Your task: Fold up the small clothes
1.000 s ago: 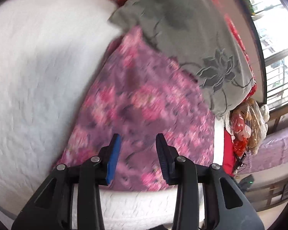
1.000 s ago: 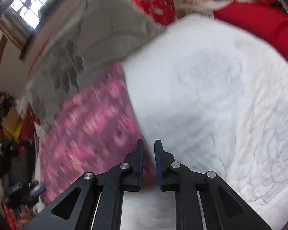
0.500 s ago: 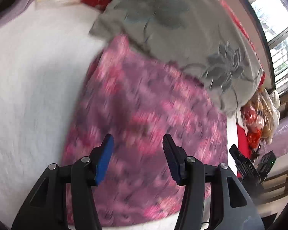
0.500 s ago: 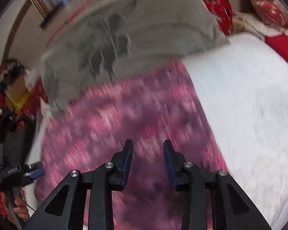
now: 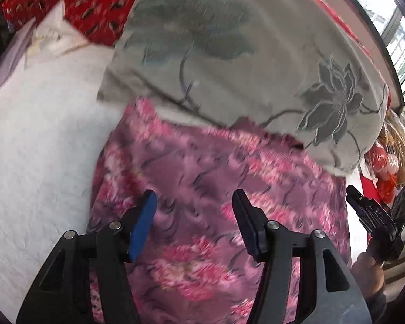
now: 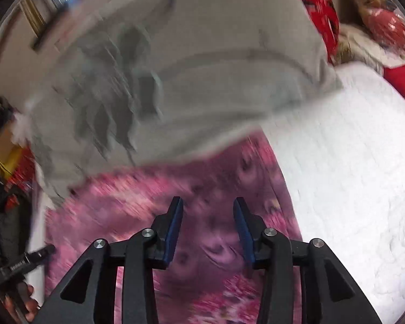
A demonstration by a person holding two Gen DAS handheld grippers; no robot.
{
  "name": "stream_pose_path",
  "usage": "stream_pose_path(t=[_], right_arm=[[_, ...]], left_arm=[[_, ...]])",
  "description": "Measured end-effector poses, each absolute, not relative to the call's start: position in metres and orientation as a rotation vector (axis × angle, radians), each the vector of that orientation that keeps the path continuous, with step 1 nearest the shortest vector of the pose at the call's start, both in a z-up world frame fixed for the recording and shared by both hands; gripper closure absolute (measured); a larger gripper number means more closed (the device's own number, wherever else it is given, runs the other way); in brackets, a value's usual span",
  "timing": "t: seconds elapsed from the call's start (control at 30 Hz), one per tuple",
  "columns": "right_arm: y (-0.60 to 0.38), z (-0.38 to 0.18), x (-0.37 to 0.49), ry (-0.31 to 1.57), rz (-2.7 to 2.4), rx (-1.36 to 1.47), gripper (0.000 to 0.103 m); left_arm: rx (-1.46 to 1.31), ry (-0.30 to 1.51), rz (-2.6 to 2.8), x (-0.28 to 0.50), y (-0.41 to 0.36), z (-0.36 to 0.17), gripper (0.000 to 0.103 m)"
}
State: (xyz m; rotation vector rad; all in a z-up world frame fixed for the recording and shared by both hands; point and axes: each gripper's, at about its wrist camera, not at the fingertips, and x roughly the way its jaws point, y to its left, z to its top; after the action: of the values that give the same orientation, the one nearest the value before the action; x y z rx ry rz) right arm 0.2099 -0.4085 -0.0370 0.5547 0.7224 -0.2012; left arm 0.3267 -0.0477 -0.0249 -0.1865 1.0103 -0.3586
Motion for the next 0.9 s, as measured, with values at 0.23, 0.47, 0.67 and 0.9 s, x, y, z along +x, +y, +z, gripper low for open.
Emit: stream_pose_path(t=[0.23, 0.47, 0.67, 0.9], right_arm=[[-0.372, -0.065, 0.247, 0.848, -0.081, 0.452, 0.058], [-0.397, -0.040, 0.215, 0.785, -0.272, 0.424, 0.053], [-0.407, -0.042, 0.187, 0.854, -0.258, 0.477, 0.039], [-0.352, -0.064, 0.133, 0.891, -0.213, 0.331, 0.031]], left_arm=[[0.023, 1.042, -0.282, 0.334, -0.082, -0.051, 0.036], [0.045, 1.008, -0.267, 0.293, -0.050, -0.040, 0.028], [-0.016, 1.023, -0.305, 0.271, -0.027, -0.028, 0.028], [0.038, 1.051, -0.313, 0.244, -0.019, -0.050, 0.027]])
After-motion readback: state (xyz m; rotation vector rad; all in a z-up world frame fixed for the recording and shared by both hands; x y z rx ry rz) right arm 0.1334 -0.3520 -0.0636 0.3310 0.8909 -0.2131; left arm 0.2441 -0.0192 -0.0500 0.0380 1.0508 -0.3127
